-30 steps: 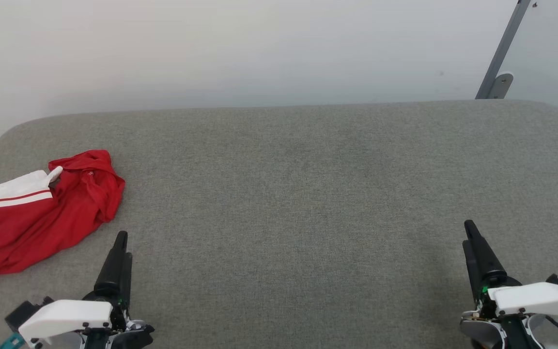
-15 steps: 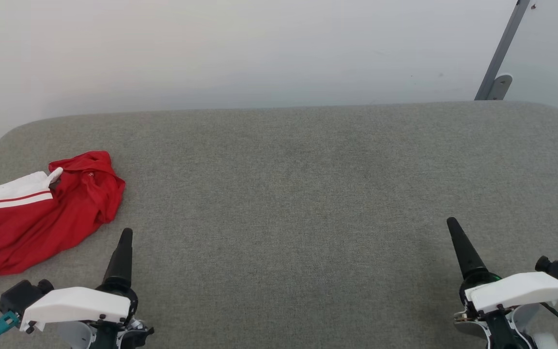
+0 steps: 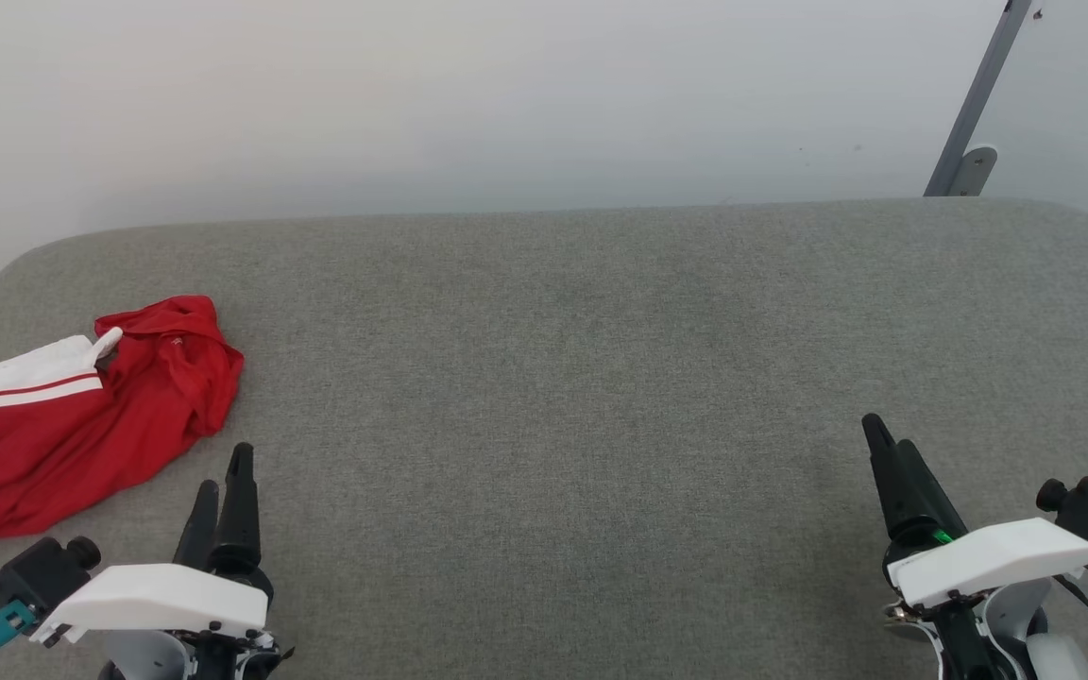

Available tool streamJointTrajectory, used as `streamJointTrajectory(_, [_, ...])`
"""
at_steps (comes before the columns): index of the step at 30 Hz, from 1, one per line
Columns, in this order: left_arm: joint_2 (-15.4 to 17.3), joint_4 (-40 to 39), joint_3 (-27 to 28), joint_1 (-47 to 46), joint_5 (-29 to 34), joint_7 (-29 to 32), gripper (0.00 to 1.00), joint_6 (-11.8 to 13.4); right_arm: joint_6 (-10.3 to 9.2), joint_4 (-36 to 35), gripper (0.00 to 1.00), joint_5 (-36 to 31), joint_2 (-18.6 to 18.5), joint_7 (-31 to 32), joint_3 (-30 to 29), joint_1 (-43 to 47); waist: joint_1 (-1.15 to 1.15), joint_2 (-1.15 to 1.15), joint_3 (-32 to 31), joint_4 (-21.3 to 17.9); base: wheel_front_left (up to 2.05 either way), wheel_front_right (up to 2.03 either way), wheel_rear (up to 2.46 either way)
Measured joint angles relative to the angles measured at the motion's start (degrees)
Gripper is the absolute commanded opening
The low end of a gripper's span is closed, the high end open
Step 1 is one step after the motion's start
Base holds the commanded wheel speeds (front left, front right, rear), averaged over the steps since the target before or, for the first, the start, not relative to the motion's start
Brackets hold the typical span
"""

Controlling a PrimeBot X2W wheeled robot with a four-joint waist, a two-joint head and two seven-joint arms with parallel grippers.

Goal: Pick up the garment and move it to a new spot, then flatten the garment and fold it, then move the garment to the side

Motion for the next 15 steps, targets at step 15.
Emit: streamJointTrajectory(15, [0.8, -1.5, -1.0, 0.9, 9.8, -2.7, 1.00, 0.5, 0.01, -1.2, 1.00, -10.6, -0.1, -1.5, 0.8, -0.7, 0.00, 0.00, -0.2, -0.1, 0.00, 0.00, 0.00])
